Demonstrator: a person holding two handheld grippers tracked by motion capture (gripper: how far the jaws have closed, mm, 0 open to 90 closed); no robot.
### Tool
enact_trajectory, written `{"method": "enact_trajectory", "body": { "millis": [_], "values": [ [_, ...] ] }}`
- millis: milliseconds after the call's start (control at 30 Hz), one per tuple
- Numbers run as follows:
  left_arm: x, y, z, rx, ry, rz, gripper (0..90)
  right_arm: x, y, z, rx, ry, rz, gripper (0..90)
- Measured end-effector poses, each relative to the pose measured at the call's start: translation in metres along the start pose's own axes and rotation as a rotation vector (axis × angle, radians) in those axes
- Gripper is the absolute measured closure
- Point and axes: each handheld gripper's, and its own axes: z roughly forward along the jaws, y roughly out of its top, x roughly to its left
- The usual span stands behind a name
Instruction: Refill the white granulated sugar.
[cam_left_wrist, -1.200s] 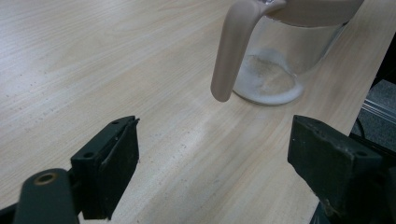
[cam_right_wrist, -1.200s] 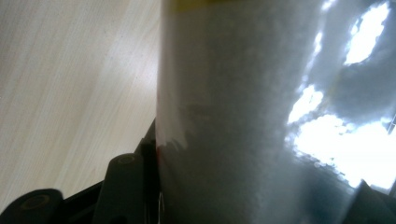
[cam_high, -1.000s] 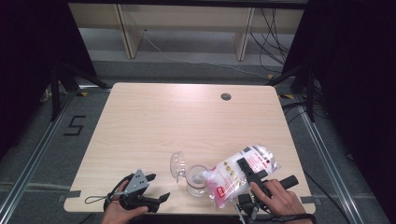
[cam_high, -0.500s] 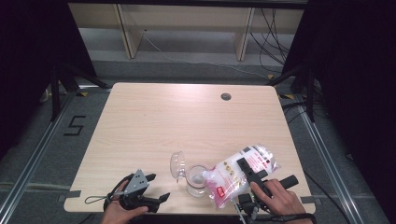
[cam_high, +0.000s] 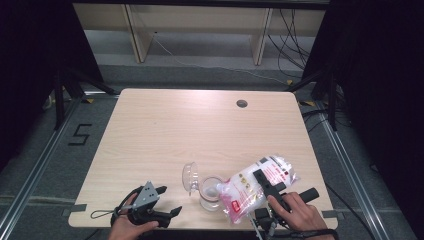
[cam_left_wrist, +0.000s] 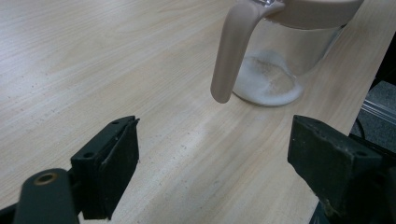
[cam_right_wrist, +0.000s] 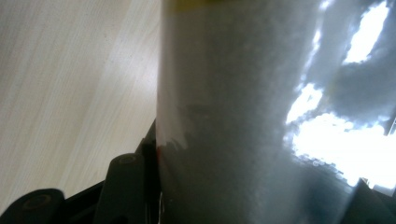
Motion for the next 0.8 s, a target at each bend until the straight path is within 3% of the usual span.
{"method": "enact_trajectory", "body": {
  "millis": [33,233,300,367,500,733,800],
  "values": [
    [0.0,0.0,0.0001,0.0,0.0,0.0,16.3,0.0013,-0.0002,-0.0001,0.006,0.008,0.019,51.5],
    [-0.0001,-0.0001,0.0002,0.001,-0.001,-0.002,16.3,-0.0001,-0.0005,-0.0001,0.002,-0.003,0.009,51.6],
    [-0.0001,-0.0001,0.0002,0.0,-0.002,-0.003,16.3,0.0012,-0.0004,-0.0012,0.016,0.004,0.027,51.6],
    [-0.0001,-0.0001,0.0003,0.001,-0.002,-0.002,16.3,-0.0013,-0.0004,-0.0006,0.007,-0.003,0.001,51.6],
    [-0.0001,-0.0002,0.0003,0.004,0.0,0.002,16.3,0.0003,-0.0004,-0.002,0.021,0.004,0.029,51.6],
    [-0.0009,-0.0005,0.0012,-0.003,-0.002,-0.007,16.3,-0.0001,-0.0001,-0.0017,0.019,0.003,0.02,51.7],
    [0.0011,0.0,-0.0003,0.02,0.009,0.021,16.3,-0.0001,0.0001,-0.0018,0.018,0.004,0.02,51.7]
  ]
}}
